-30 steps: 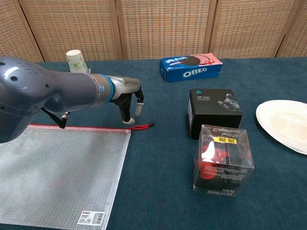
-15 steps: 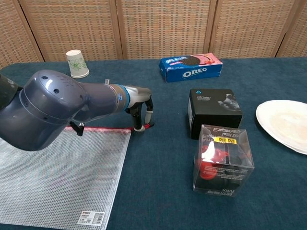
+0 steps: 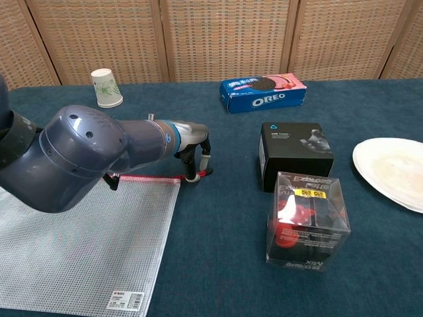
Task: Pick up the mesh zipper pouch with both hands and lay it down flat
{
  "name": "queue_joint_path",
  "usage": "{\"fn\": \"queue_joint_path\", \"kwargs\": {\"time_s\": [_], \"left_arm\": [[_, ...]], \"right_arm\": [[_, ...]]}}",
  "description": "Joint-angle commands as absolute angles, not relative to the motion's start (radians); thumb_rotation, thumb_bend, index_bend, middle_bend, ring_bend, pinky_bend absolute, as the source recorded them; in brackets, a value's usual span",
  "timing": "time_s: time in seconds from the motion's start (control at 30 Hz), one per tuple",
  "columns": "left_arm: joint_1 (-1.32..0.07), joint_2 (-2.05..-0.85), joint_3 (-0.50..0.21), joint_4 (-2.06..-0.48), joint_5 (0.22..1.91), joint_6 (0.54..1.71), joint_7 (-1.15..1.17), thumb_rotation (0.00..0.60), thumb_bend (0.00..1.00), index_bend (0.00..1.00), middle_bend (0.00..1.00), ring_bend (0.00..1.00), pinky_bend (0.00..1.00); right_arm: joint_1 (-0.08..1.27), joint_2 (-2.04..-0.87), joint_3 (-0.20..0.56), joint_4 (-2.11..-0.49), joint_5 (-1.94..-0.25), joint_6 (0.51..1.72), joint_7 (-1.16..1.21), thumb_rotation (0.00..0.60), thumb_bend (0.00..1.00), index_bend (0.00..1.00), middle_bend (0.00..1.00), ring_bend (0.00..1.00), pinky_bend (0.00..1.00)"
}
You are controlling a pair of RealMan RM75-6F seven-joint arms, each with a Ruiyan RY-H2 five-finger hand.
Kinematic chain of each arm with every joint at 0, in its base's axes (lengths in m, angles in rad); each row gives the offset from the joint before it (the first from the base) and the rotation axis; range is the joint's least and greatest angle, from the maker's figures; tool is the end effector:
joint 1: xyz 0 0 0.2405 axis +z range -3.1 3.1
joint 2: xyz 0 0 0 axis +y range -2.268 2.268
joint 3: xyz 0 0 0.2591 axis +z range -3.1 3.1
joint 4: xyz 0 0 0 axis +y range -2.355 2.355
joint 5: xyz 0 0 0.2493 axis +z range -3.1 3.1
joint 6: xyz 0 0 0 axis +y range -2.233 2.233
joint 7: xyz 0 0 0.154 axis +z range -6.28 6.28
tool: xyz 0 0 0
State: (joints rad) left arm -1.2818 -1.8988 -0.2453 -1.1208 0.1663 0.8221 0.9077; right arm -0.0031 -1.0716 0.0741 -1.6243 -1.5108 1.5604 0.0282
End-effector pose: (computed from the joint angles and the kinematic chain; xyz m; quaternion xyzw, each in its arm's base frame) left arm -0.0345 0.4101 -0.1690 -0.7782 -0.4125 -0.1968 0.4308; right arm -0.3387 -0.1708 0.1527 0.5626 -0.3779 0.3938 0.6210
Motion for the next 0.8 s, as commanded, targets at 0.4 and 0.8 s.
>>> {"fn": "queue_joint_path", "kwargs": {"time_s": [0.4, 0.8], "left_arm": [[-1.275, -1.916, -0.242, -1.103, 0.175, 0.821, 0.906, 0.600, 0.41, 0.61, 1.00, 0.99, 1.00], [-1.266, -1.924, -0.249, -1.103, 0.200, 0.830, 0.901, 0.600, 0.54, 0.63, 1.00, 0.99, 1.00]], "right_arm": [[-0.006, -1.069, 0.073, -1.627, -1.516, 1.568, 0.035, 0.600, 0.00, 0.04, 0.00, 0.00, 0.00], [-0.006, -1.067, 0.070, -1.629, -1.522, 1.571, 0.038, 0.600, 0.00, 0.04, 0.00, 0.00, 0.00]]}}
